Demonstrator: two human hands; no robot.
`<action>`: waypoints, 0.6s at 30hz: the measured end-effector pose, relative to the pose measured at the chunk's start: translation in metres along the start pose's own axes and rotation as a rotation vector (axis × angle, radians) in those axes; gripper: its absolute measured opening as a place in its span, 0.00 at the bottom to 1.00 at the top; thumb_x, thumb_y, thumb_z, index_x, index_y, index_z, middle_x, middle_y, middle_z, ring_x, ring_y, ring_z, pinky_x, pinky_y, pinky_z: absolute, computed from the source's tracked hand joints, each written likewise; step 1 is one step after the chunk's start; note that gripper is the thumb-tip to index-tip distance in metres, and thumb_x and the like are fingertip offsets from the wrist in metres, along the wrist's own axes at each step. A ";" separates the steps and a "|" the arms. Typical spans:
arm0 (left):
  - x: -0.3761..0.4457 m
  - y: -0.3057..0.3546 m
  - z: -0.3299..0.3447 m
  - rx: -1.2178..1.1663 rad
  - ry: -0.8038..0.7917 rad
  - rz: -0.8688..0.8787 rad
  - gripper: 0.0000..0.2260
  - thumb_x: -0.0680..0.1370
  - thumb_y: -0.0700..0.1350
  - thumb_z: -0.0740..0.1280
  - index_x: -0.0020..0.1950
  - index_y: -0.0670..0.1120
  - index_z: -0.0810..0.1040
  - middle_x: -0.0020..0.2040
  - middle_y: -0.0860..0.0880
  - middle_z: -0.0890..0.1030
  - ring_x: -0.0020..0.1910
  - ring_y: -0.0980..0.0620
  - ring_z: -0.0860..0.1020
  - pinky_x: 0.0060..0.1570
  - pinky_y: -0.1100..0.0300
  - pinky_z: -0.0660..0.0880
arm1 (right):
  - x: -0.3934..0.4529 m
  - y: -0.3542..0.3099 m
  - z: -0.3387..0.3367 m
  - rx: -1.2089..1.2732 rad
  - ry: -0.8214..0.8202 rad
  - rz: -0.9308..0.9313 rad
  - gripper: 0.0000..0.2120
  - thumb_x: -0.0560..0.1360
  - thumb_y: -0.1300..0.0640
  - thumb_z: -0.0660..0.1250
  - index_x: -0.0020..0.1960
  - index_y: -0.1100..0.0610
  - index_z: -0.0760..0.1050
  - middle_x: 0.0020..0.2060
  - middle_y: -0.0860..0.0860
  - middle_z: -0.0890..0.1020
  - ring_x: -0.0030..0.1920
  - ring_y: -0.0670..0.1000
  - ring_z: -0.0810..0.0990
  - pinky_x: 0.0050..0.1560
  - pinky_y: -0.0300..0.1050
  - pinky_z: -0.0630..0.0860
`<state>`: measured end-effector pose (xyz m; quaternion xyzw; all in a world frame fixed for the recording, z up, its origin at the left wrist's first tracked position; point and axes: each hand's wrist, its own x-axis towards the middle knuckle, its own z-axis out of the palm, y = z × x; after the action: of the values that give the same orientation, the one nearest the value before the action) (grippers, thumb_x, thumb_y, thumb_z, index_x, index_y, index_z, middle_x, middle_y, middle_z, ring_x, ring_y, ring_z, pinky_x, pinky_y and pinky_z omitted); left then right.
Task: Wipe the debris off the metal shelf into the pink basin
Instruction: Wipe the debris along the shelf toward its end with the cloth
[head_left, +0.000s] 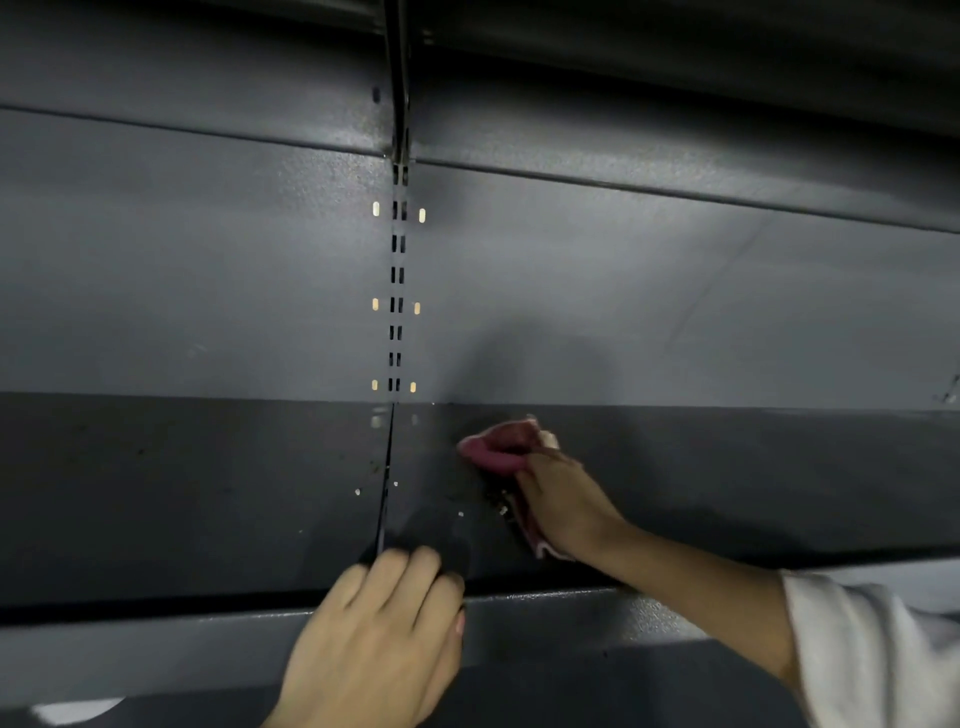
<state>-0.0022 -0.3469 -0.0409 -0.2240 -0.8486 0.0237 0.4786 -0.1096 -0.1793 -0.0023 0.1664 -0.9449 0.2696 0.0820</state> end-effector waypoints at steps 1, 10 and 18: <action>0.001 0.000 0.000 -0.004 0.000 -0.007 0.12 0.67 0.48 0.60 0.34 0.46 0.82 0.35 0.47 0.82 0.40 0.48 0.67 0.37 0.58 0.61 | 0.002 -0.009 0.003 0.047 0.008 -0.004 0.17 0.78 0.60 0.50 0.61 0.55 0.73 0.60 0.56 0.77 0.60 0.55 0.76 0.62 0.41 0.70; 0.014 0.003 0.000 -0.053 0.001 -0.077 0.13 0.66 0.49 0.60 0.31 0.46 0.81 0.34 0.47 0.82 0.40 0.49 0.66 0.35 0.59 0.62 | 0.027 0.038 -0.056 0.243 0.258 0.214 0.14 0.78 0.63 0.55 0.54 0.68 0.76 0.55 0.65 0.80 0.55 0.57 0.79 0.59 0.50 0.73; 0.008 0.004 0.009 -0.034 0.067 -0.077 0.10 0.77 0.48 0.52 0.41 0.49 0.70 0.31 0.51 0.79 0.36 0.51 0.68 0.34 0.58 0.62 | 0.043 0.117 -0.069 0.049 0.068 0.311 0.14 0.79 0.57 0.53 0.55 0.51 0.76 0.43 0.51 0.83 0.24 0.41 0.78 0.28 0.32 0.74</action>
<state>-0.0114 -0.3382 -0.0400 -0.1998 -0.8405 -0.0167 0.5033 -0.1872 -0.0603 0.0094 0.0109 -0.9492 0.3073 0.0672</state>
